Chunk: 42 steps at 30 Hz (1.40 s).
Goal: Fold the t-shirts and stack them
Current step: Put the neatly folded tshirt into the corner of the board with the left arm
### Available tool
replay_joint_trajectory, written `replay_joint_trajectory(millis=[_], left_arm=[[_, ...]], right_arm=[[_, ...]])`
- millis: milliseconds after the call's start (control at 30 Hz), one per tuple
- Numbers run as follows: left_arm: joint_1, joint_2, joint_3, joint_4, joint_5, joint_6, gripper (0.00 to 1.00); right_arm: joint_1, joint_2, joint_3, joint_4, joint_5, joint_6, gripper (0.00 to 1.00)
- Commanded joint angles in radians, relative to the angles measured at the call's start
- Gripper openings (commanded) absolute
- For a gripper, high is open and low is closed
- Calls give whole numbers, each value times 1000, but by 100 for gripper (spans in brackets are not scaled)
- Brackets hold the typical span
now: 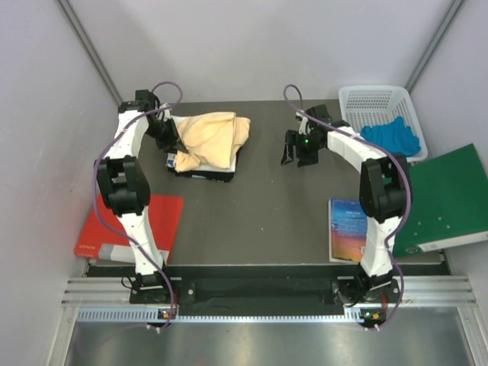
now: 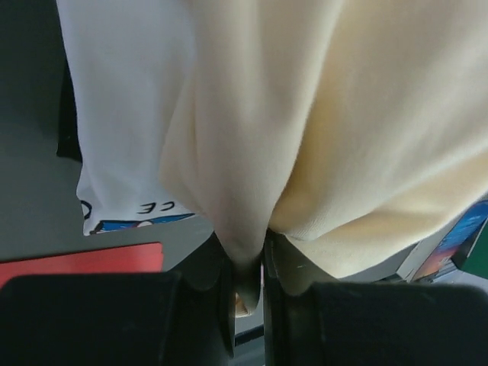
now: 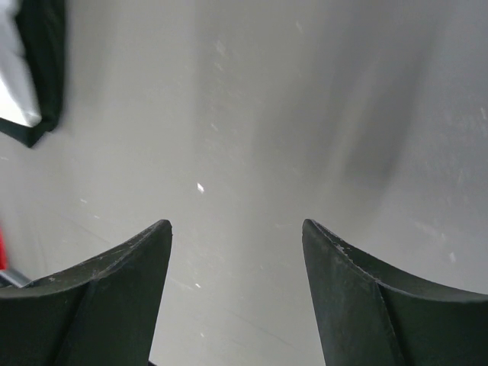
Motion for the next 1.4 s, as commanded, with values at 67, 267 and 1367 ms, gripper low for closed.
replay_joint_trajectory(millis=[67,267,1367], left_arm=[[5,22,-137,-22,-73,42,0],[7,-23,-182,64,-64,-3,51],[7,-149,-151,492,-127,-108,99]], right_arm=[[26,85,253,-2,-125,-16,69],[84,223,583,-69,-171,-2,67],[136,453,629,460,-414,532,68]])
